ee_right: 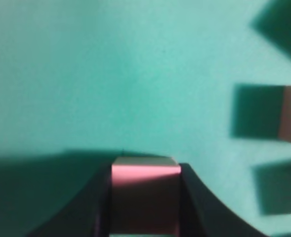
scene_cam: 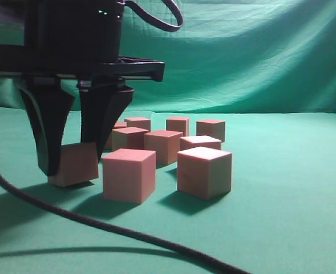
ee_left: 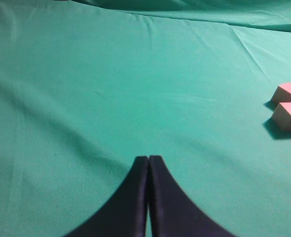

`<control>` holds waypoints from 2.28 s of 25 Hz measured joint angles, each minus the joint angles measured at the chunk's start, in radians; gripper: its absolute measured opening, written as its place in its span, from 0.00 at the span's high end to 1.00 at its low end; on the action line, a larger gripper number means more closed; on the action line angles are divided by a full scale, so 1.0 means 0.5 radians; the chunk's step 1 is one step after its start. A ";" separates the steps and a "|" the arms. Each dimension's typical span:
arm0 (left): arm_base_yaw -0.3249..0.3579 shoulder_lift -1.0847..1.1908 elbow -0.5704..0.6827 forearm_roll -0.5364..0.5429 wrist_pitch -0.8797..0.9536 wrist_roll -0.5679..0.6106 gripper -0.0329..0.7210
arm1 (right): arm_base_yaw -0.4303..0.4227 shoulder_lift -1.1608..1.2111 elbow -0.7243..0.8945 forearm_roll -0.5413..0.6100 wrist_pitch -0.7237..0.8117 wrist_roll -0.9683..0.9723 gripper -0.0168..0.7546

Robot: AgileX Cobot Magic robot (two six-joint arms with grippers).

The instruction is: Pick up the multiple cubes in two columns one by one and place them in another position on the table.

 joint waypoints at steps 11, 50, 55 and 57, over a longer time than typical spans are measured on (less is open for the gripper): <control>0.000 0.000 0.000 0.000 0.000 0.000 0.96 | 0.000 0.014 -0.049 0.004 0.127 -0.070 0.50; 0.000 0.000 0.000 0.000 0.000 0.000 0.96 | 0.000 -2.033 -0.026 0.429 0.809 -0.520 0.98; 0.000 0.000 0.000 0.000 0.000 0.000 0.96 | 0.000 -2.530 0.452 0.549 0.700 -0.560 0.98; 0.000 0.000 0.000 0.000 0.000 0.000 0.96 | 0.000 -2.709 0.617 0.590 0.646 -0.560 0.98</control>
